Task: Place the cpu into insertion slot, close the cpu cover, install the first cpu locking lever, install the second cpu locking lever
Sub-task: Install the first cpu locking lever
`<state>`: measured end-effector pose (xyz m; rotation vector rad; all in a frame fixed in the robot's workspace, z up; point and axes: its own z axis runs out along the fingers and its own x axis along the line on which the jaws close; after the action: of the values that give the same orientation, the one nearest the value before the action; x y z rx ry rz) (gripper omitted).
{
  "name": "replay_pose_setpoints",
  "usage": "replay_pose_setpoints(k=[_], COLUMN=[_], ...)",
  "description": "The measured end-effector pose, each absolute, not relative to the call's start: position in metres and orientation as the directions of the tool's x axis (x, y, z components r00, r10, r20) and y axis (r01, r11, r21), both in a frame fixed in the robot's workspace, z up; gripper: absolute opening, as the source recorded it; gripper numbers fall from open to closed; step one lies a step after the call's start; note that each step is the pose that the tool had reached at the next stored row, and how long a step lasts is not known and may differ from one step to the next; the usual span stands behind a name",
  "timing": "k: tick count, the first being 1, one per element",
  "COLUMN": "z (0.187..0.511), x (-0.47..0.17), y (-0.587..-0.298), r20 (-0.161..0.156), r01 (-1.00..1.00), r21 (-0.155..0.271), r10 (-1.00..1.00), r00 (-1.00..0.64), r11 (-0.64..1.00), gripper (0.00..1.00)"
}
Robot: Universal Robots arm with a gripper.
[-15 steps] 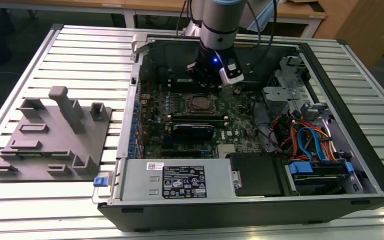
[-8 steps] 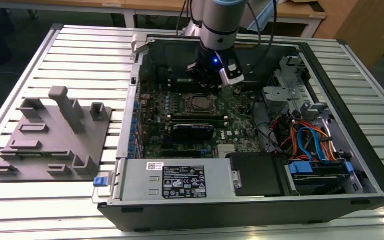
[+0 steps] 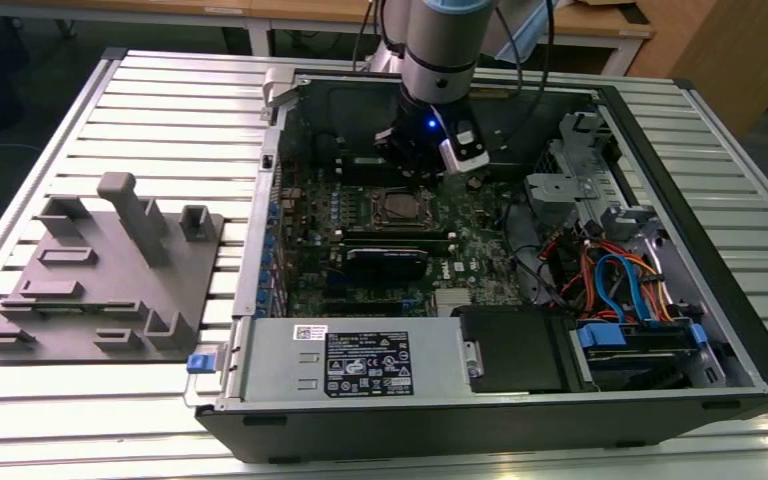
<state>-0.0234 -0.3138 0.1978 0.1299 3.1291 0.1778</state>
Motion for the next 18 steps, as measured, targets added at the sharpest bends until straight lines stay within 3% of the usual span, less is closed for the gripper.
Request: replay_pose_setpoints(k=[18], z=[0.1982], x=[-0.0231], y=[-0.3145], r20=[0.000], r01=[0.082], r21=[0.113], r10=[0.083], r00=[-0.997], r11=[0.990], gripper=[0.11])
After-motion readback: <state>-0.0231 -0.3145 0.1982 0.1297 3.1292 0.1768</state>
